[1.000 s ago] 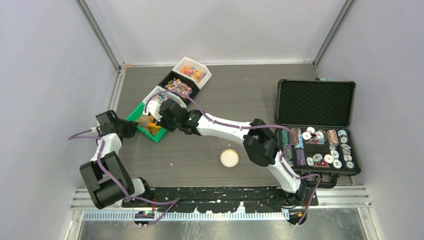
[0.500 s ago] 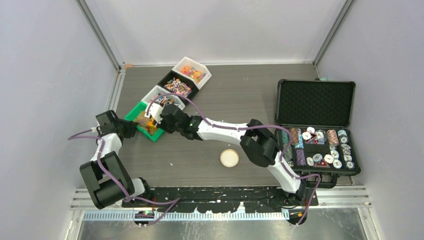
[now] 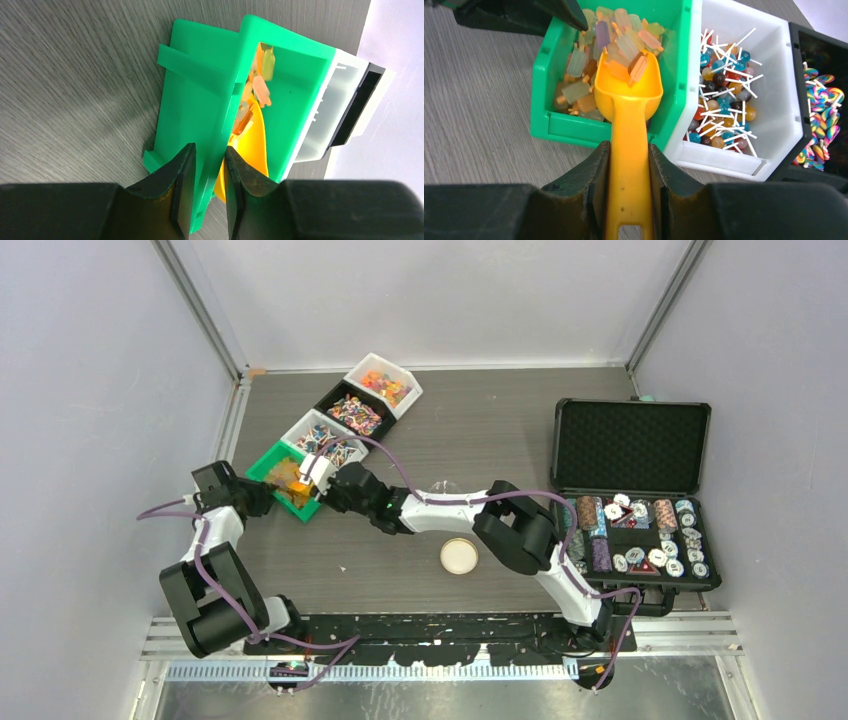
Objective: Pack the candies
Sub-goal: Scoop the fake candies from the storage box.
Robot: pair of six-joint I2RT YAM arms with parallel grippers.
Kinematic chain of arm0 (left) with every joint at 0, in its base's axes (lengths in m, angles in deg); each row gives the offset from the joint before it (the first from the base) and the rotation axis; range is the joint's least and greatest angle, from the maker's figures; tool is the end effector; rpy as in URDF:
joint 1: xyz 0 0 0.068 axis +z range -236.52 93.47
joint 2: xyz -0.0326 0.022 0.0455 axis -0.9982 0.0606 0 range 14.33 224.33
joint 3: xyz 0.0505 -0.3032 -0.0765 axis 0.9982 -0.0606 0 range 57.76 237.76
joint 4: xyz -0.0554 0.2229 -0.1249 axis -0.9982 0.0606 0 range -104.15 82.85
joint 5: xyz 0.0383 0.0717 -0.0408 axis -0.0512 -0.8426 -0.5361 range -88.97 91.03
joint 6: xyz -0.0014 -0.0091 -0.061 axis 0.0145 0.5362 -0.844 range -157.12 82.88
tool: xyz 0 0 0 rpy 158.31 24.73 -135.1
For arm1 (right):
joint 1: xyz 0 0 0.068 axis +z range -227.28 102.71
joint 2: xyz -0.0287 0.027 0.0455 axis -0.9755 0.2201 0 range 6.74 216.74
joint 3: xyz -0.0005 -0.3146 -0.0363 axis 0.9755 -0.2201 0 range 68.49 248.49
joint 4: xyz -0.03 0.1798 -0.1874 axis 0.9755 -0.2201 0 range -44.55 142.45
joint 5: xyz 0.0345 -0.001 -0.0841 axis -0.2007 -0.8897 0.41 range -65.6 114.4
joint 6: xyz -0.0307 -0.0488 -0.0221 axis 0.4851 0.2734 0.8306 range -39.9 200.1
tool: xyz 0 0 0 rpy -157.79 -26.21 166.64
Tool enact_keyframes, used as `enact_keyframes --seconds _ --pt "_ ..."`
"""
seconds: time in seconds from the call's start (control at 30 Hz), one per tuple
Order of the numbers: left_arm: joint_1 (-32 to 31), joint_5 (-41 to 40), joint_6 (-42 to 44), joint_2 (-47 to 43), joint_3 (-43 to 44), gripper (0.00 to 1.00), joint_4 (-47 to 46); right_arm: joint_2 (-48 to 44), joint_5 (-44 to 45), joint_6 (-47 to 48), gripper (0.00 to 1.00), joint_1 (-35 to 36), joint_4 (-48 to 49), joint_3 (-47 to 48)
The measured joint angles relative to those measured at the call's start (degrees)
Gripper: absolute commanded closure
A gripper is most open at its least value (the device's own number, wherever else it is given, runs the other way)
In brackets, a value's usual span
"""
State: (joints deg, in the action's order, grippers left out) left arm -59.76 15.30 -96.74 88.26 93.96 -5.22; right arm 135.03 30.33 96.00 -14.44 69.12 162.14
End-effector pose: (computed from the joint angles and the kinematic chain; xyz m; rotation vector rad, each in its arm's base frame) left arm 0.2255 0.1009 0.2214 -1.5720 1.8505 -0.5637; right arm 0.2605 0.4976 0.2291 -1.1548 1.5206 0.4617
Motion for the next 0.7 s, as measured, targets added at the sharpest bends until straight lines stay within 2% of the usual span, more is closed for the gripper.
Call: enact_keyframes --seconds 0.3,0.7 --pt "0.0 0.4 0.1 -0.1 0.0 0.83 0.0 0.0 -0.7 0.2 1.00 0.0 9.6 -6.5" --pt "0.0 0.9 -0.4 -1.1 -1.4 0.99 -1.3 0.0 -0.9 0.2 1.00 0.0 10.0 -6.7"
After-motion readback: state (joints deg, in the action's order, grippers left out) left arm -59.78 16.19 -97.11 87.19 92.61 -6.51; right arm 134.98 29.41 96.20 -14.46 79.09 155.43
